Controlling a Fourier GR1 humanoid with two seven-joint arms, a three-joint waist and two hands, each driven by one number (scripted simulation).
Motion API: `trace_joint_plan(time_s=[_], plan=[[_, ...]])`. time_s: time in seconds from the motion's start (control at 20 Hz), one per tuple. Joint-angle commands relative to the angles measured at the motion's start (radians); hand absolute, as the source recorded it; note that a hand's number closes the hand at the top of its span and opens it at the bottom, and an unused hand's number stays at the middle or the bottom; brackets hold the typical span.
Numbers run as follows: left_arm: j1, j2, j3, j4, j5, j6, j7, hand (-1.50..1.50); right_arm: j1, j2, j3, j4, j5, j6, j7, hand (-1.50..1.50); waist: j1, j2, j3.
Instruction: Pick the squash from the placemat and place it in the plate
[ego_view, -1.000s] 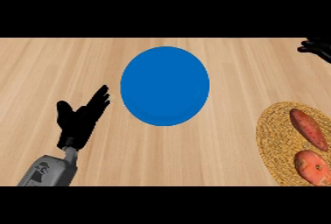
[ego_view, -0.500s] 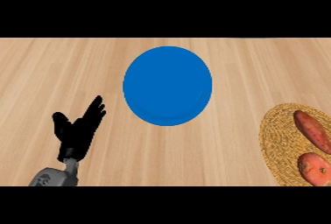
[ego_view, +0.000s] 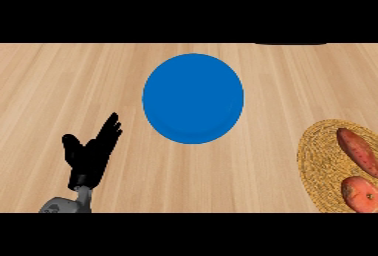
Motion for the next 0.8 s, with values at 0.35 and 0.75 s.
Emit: trace_joint_plan(time_s=[0.35,0.75], plan=[[0.005,-0.04,0.003,0.102,-0.016,-0.001,-0.015,0.0,0.124,-0.167,0.187,-0.181,0.3,0.001,-0.179,-1.5,-0.026,0.001,-0.007],[0.048,-0.007,0.044,0.06,0.003,-0.06,0.006,0.0,0.183,-0.066,0.249,-0.342,0.401,-0.15,-0.018,-1.5,-0.018,-0.001,-0.007]])
